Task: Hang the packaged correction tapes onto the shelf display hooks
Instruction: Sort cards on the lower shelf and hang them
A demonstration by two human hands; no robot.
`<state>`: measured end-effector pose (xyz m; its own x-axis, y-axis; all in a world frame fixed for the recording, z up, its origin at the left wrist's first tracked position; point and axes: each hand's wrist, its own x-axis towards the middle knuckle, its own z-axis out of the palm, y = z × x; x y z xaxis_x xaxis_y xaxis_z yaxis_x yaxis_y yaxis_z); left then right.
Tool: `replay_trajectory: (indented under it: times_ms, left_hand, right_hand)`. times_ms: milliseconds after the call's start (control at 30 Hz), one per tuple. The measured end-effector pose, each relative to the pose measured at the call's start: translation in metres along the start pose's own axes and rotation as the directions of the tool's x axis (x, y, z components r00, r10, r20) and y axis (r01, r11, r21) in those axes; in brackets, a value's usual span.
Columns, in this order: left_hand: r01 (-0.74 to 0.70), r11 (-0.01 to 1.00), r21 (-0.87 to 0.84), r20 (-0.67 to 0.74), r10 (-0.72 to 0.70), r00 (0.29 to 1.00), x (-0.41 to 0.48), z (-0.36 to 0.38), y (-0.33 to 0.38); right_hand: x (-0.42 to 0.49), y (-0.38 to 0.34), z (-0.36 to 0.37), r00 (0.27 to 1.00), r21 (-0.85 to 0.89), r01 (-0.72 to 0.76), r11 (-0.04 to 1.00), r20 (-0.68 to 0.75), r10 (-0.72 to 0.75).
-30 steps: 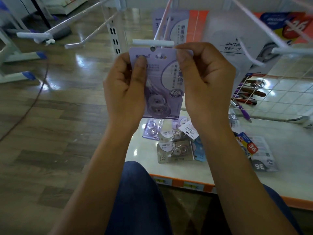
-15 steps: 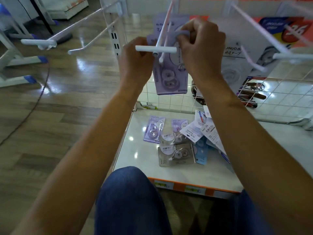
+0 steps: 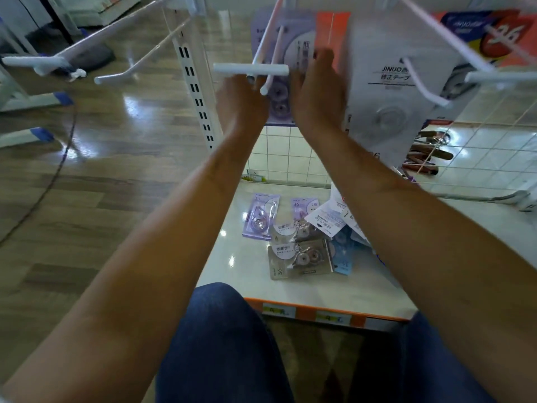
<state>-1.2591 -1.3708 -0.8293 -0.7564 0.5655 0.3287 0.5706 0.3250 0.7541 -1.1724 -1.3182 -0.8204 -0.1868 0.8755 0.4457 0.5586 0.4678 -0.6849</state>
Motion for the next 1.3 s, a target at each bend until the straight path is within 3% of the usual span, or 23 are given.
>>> replay_trajectory:
  times_ms: [133, 233, 367, 467, 567, 667, 767, 867, 933, 1200, 1300]
  left_hand:
    - [0.112, 0.993, 0.044, 0.005, -0.112, 0.994, -0.028, 0.028, -0.04]
    - [0.137, 0.98, 0.148, 0.129, -0.156, 0.979, -0.062, 0.048, -0.065]
    - [0.024, 0.938, 0.345, 0.379, -0.163, 0.911, -0.108, 0.078, -0.09]
    - [-0.036, 0.898, 0.438, 0.563, -0.242, 0.79, -0.138, 0.095, -0.108]
    - [-0.111, 0.854, 0.508, 0.692, -0.328, 0.642, -0.164, 0.105, -0.133]
    - [-0.112, 0.817, 0.566, 0.74, -0.443, 0.507, -0.177, 0.11, -0.151]
    - [-0.172, 0.774, 0.609, 0.766, -0.518, 0.38, -0.18, 0.141, -0.189]
    - [-0.307, 0.741, 0.597, 0.802, -0.553, 0.226, -0.182, 0.149, -0.193]
    - [-0.333, 0.75, 0.571, 0.82, -0.54, 0.19, -0.182, 0.126, -0.163]
    - [-0.348, 0.773, 0.531, 0.846, -0.506, 0.165, -0.187, 0.13, -0.165]
    - [-0.323, 0.815, 0.48, 0.877, -0.432, 0.213, -0.186, 0.122, -0.157]
  right_hand:
    - [-0.046, 0.048, 0.025, 0.988, -0.09, -0.004, 0.996, 0.152, 0.018]
    - [-0.084, 0.089, 0.038, 0.96, -0.144, -0.016, 0.99, 0.276, 0.056]
    - [-0.129, 0.134, 0.048, 0.889, -0.211, -0.005, 0.977, 0.446, 0.101]
    - [-0.157, 0.158, 0.052, 0.8, -0.258, 0.079, 0.963, 0.593, 0.094]
    - [-0.175, 0.176, 0.055, 0.645, -0.277, 0.198, 0.94, 0.759, 0.088]
    - [-0.188, 0.192, 0.053, 0.497, -0.3, 0.332, 0.894, 0.861, 0.104]
    - [-0.201, 0.206, 0.05, 0.44, -0.37, 0.342, 0.864, 0.875, 0.201]
    - [-0.215, 0.213, 0.044, 0.478, -0.411, 0.355, 0.84, 0.852, 0.215]
    - [-0.226, 0.216, 0.041, 0.533, -0.425, 0.353, 0.834, 0.824, 0.194]
    - [-0.248, 0.226, 0.031, 0.623, -0.412, 0.238, 0.879, 0.76, 0.188]
    - [-0.248, 0.227, 0.027, 0.657, -0.427, 0.213, 0.879, 0.728, 0.195]
